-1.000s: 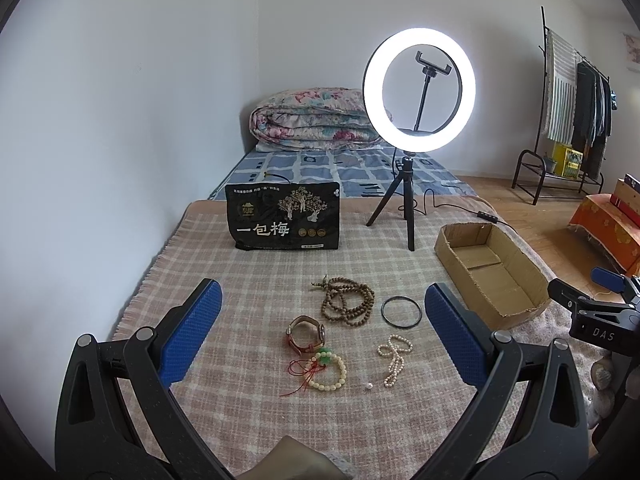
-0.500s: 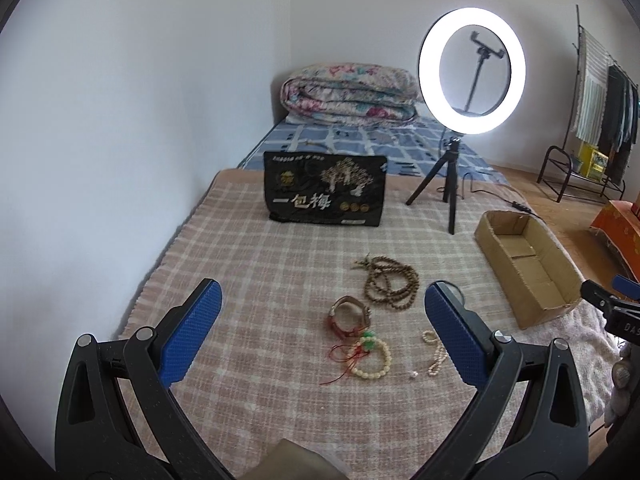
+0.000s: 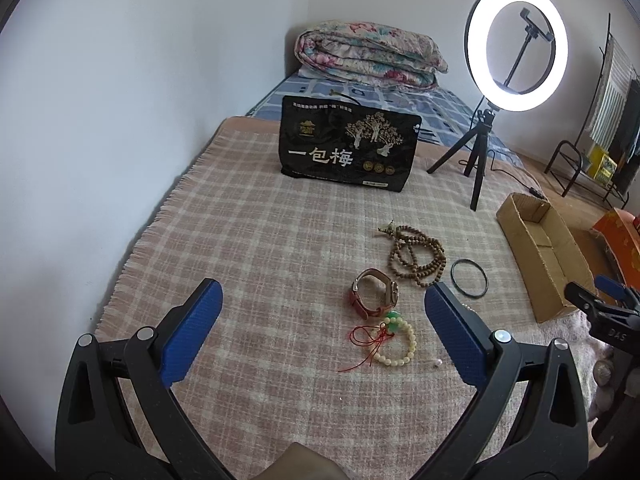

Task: Organize jewelry
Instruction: 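Grasp the red-strap watch with the left gripper while the right gripper grasps the blue bangle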

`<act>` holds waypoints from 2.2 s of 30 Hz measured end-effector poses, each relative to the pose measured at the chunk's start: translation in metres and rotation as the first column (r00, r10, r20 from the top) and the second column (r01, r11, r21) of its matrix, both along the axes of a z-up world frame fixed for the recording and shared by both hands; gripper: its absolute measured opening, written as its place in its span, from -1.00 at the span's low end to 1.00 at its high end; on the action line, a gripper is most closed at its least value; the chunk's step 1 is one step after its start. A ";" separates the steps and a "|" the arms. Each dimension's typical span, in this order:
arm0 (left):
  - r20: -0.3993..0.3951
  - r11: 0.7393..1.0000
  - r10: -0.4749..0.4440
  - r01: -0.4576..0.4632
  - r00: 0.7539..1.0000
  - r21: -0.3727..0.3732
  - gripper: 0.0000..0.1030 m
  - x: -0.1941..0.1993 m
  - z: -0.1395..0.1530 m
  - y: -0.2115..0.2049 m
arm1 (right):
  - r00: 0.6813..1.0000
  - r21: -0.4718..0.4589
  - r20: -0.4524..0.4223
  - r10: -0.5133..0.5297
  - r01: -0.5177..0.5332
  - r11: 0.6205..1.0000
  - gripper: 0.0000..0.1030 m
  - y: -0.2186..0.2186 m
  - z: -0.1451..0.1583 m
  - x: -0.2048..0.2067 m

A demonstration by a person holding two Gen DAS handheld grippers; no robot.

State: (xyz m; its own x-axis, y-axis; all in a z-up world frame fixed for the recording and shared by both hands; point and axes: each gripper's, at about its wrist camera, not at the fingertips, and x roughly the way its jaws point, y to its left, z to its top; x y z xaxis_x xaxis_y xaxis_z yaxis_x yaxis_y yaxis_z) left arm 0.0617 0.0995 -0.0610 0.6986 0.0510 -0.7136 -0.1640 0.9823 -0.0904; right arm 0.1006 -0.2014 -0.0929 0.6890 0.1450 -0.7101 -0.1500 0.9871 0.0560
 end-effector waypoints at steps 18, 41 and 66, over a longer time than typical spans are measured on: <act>-0.253 0.995 -0.091 0.078 0.963 -0.060 0.48 0.086 -0.081 -0.002 | 0.985 -0.010 -0.139 0.105 -0.108 0.994 0.99 0.053 -0.073 0.086; -0.352 0.982 -0.150 0.100 0.924 -0.158 -0.05 0.121 -0.125 -0.003 | 0.948 -0.042 -0.301 0.103 -0.121 0.992 0.99 0.071 -0.122 0.125; -0.389 0.980 -0.187 0.145 0.902 -0.134 -0.82 0.128 -0.143 -0.022 | 0.944 -0.037 -0.294 0.146 -0.164 0.986 0.44 0.074 -0.122 0.127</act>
